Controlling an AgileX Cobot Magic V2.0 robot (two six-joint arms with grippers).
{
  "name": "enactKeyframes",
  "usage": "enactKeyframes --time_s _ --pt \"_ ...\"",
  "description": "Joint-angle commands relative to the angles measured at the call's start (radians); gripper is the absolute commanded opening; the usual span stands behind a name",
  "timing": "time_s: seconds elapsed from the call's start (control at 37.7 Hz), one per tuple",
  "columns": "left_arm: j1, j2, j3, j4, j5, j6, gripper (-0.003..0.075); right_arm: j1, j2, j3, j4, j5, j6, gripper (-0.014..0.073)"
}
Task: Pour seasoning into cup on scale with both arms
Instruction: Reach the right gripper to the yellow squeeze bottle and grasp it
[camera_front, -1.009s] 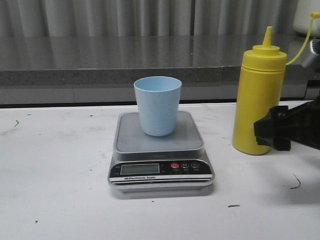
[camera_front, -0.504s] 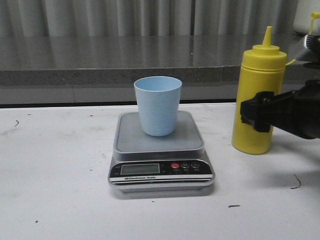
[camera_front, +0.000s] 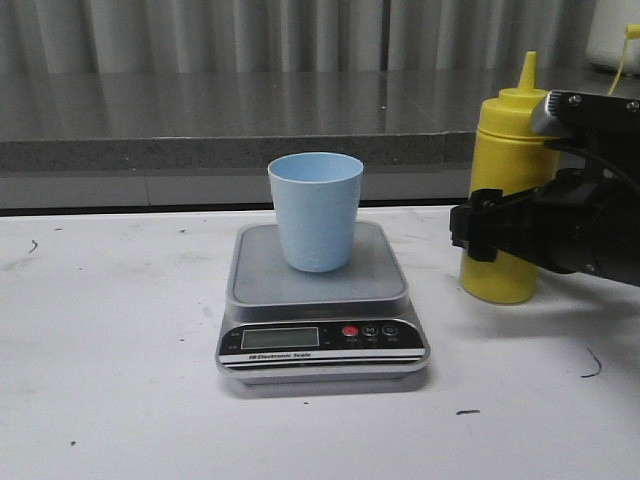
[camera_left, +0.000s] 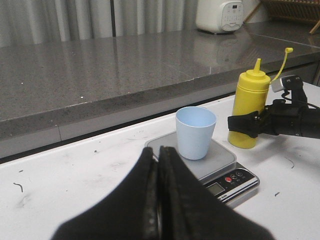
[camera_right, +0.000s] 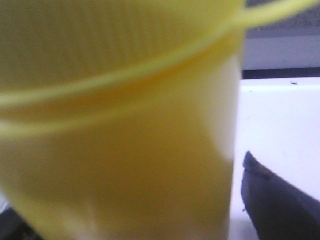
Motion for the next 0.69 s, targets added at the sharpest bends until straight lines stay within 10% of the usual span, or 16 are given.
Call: enactKeyframes --time_s 0.0,0.32,0.66 --pt "0.000 0.010 -0.025 -0.013 -0.087 -0.008 -0.0020 -0.001 -0.033 -0.020 -0.005 -0.098 0.001 0.0620" --pt "0.000 0.010 -0.025 -0.013 -0.087 -0.008 -0.0020 -0.001 -0.035 -0.020 -0.005 -0.107 0.000 0.0177" --pt "0.000 0.010 -0.025 -0.013 -0.087 -0.008 -0.0020 -0.001 -0.156 -0.024 -0.075 -0.055 -0.140 0.0167"
